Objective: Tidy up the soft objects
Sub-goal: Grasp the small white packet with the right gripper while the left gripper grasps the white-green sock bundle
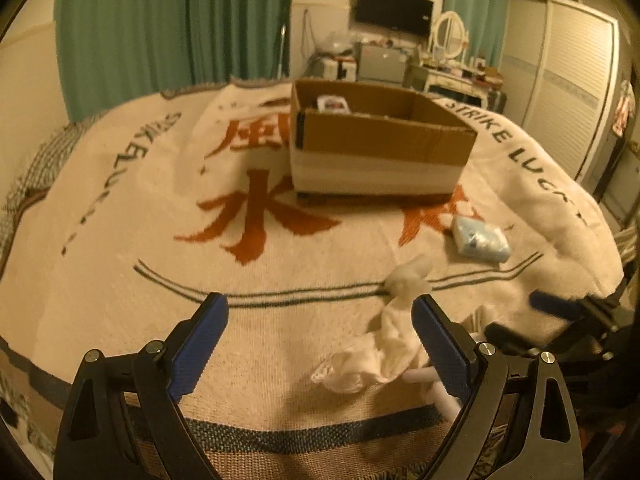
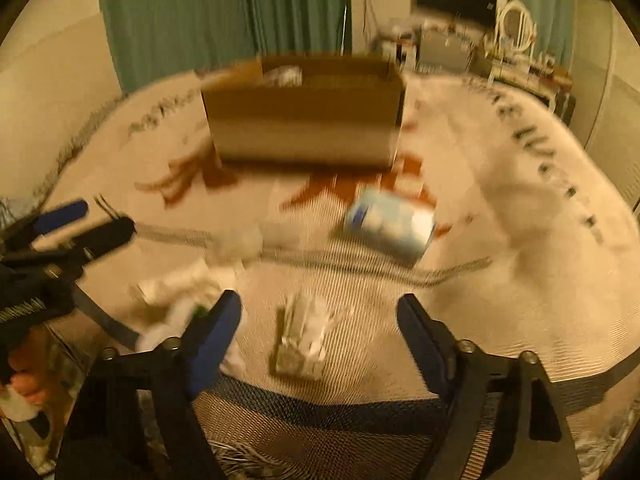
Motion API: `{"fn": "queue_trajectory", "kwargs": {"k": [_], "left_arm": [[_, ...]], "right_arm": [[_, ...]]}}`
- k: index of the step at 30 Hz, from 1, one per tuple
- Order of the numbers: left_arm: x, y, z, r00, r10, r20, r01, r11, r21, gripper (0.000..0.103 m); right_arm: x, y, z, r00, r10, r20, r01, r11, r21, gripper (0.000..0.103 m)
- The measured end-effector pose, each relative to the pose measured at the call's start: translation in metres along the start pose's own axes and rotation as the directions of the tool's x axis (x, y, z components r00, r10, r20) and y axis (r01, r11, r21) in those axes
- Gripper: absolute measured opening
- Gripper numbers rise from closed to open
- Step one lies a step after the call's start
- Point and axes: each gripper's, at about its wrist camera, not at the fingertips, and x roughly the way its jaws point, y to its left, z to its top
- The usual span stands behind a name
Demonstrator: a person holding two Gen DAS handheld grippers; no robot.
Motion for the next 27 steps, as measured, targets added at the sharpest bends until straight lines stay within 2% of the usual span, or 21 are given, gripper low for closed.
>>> {"fn": "queue_trajectory", "kwargs": {"k": [2,5,6,7,12,16,19,22,26,27], "left_arm": [[0.002,0.003,-0.003,1.0,0.005,-0.011,-0.006,1.0,-0.008,0.094],[-0.001,0.005,-0.003,1.0,0.002,-0.012,-0.002,1.0,-0.013,0.094],[-0.004,0.005,-0.002,1.0,-0.001,-0.008,0.001,1.0,-0.013,0.094],[-0.008,0.004,-0.001,1.0,-0.002,-0.003,0.002,1.0,-0.01,0.094],[-0.028,-0.01,0.0,1.0,-0.017,0.012,0.017,1.0,0.012,0.093],[-0.038,-0.032,-0.012,0.997,-0.08,-0.013,0.08,0.997,0.017,0.093],[-0.04,-0.055,-0.024,0.994,-0.101,-0.037,0.103,0.993,0.055,0.093],[-0.032,-0.07,-0.03,0.99,-0.116,-0.077,0.123,0.989,0.082,0.093],[-0.017,-0.078,-0.033,0.989,-0.103,-0.111,0.113,0.99,0.087,0.092],[-0.013,-0.079,-0.034,0.989,-0.093,-0.115,0.104,0.99,0.092,0.087]], "right_arm": [[0.014,0.001,-0.004,0.999,0.007,-0.043,-0.007,1.0,0.001,0.067],[0.027,0.005,-0.009,0.996,0.032,-0.084,-0.034,0.999,-0.018,0.051],[0.029,0.006,-0.01,0.994,0.044,-0.096,-0.047,0.999,-0.019,0.033],[0.03,0.006,-0.011,0.993,0.049,-0.104,-0.051,0.999,-0.018,0.026],[0.005,0.005,-0.006,0.999,0.033,-0.036,-0.033,0.999,-0.011,0.026],[-0.025,0.0,-0.001,1.0,-0.002,0.025,0.002,1.0,-0.007,0.026],[-0.043,-0.004,-0.004,0.998,-0.017,0.062,0.017,1.0,0.0,0.026],[-0.053,-0.009,-0.01,0.997,-0.017,0.072,0.016,1.0,0.012,0.026],[-0.052,-0.018,-0.015,0.998,-0.009,0.063,0.007,0.999,0.039,0.026],[-0.051,-0.02,-0.016,0.998,-0.006,0.063,0.003,0.999,0.045,0.026]]}}
